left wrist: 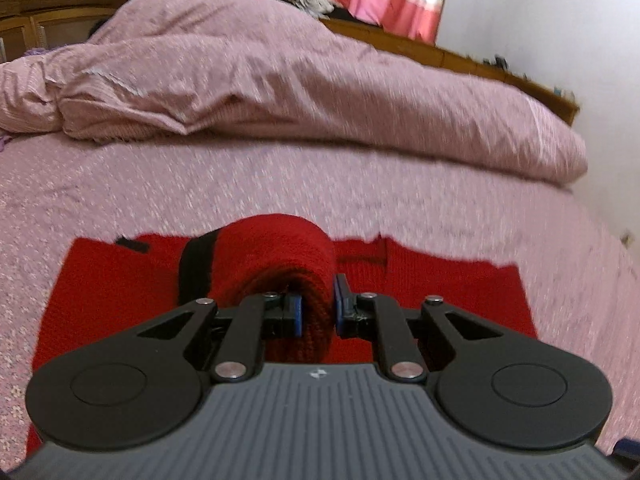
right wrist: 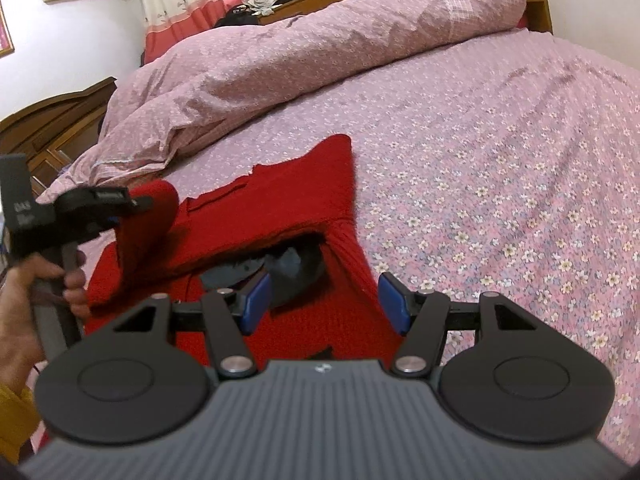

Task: Fold small clothes
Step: 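Fold the sleeve across the cardigan body and open the left gripper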

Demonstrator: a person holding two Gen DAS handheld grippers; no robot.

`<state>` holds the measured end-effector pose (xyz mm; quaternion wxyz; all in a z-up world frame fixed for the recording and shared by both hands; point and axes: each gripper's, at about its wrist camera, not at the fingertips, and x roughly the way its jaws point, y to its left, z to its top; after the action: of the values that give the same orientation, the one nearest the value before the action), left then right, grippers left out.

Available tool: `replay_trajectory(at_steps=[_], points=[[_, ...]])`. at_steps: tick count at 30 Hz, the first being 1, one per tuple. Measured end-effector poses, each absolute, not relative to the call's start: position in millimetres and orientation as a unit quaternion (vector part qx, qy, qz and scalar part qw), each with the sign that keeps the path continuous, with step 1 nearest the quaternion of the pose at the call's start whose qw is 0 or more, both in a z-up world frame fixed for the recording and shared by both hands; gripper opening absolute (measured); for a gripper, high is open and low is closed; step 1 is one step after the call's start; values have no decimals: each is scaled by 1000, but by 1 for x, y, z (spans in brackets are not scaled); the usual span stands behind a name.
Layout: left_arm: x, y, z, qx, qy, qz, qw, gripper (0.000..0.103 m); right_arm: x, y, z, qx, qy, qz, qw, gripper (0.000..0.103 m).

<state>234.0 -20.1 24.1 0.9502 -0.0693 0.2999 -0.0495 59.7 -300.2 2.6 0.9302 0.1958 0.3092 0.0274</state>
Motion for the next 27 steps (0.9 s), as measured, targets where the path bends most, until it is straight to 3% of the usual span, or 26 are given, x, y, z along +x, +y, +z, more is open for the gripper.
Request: replay_trajectory(at_steps=[7, 10, 12, 14, 27], points=[[229, -24, 21, -32, 343, -80, 935, 22, 63, -297, 1, 191, 316, 34, 929, 62], [217, -20, 25, -16, 361, -98, 927, 37, 68, -295, 3, 183, 318, 33, 930, 62], [205, -16, 28, -3, 365, -100, 926, 58, 70, -292, 4, 178, 318, 35, 931, 62], [191, -10, 30, 9, 361, -103, 927, 63, 71, -289, 6, 172, 317, 40, 932, 62], [140, 74, 19, -27, 367, 13, 930, 65, 85, -247, 27, 110, 313, 90, 939, 62]])
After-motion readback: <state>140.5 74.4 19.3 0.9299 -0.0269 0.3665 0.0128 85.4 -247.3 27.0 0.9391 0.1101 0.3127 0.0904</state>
